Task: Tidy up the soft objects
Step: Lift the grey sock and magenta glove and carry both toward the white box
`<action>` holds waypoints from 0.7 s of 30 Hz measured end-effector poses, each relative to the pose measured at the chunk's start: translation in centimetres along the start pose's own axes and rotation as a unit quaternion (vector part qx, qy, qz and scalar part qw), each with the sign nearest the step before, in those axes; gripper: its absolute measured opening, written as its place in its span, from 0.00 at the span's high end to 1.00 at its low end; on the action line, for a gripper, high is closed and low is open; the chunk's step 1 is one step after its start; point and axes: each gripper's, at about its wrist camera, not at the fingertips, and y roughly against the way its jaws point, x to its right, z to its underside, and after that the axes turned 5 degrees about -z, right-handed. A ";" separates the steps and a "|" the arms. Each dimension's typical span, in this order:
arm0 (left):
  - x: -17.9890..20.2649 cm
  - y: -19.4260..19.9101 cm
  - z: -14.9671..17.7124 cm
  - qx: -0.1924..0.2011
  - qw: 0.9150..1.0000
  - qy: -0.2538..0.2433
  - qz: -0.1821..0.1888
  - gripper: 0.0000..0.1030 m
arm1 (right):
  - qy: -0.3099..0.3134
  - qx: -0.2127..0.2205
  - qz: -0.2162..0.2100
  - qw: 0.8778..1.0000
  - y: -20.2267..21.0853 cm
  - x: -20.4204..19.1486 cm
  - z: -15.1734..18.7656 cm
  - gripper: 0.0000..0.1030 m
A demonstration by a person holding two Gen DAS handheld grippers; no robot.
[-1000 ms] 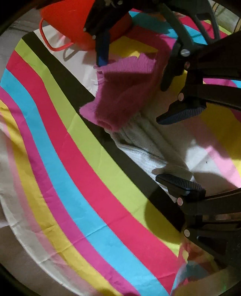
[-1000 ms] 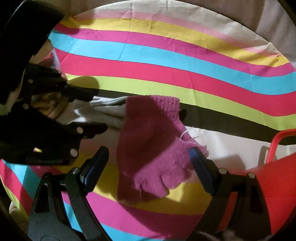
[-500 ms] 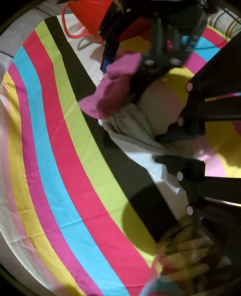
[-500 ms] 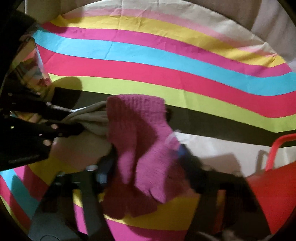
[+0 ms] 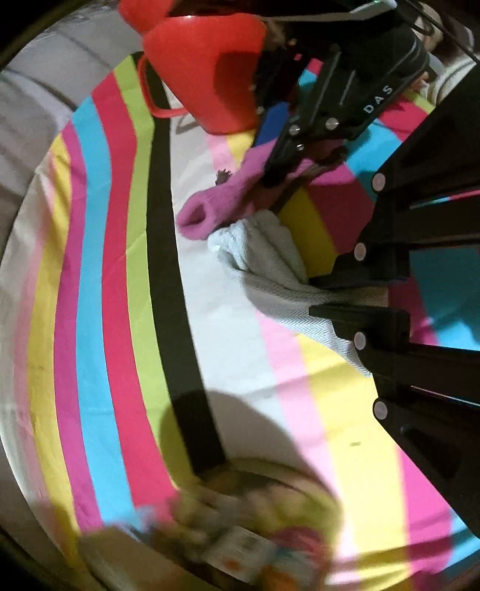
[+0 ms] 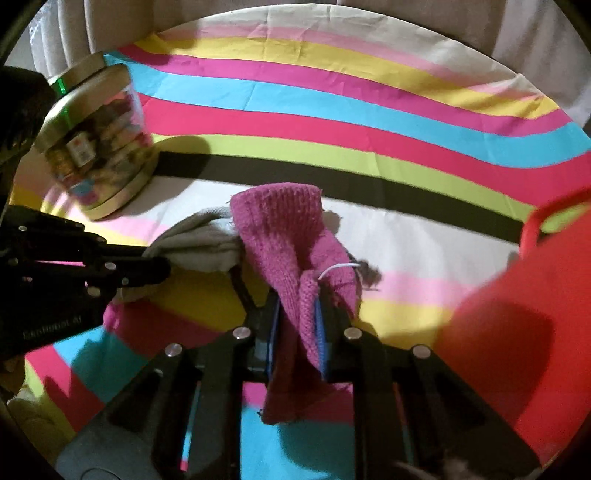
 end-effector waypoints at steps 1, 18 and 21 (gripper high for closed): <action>0.1 0.8 0.8 0.006 1.000 0.009 0.000 0.92 | 0.000 0.002 -0.002 1.000 0.6 -0.2 0.5 0.81; 5.6 7.2 7.5 0.074 0.996 0.046 -0.030 0.92 | -0.023 0.043 0.007 0.999 9.9 -0.5 7.0 0.81; 7.0 8.5 8.5 0.085 0.995 0.044 -0.035 0.92 | -0.034 0.049 0.008 0.998 11.3 0.0 8.3 0.81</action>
